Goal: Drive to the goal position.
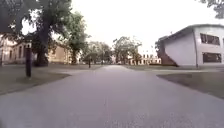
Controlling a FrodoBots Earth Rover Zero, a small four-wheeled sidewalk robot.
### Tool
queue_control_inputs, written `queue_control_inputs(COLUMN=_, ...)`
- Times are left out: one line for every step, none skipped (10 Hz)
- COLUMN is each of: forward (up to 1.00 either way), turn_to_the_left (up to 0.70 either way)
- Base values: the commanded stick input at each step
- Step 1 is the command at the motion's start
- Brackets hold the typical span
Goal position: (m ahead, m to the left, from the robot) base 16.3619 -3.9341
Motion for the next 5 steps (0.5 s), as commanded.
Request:
queue_control_inputs(forward=0.45, turn_to_the_left=0.00)
queue_control_inputs(forward=0.45, turn_to_the_left=0.00)
queue_control_inputs(forward=0.45, turn_to_the_left=0.00)
queue_control_inputs(forward=0.45, turn_to_the_left=0.00)
queue_control_inputs(forward=0.45, turn_to_the_left=0.00)
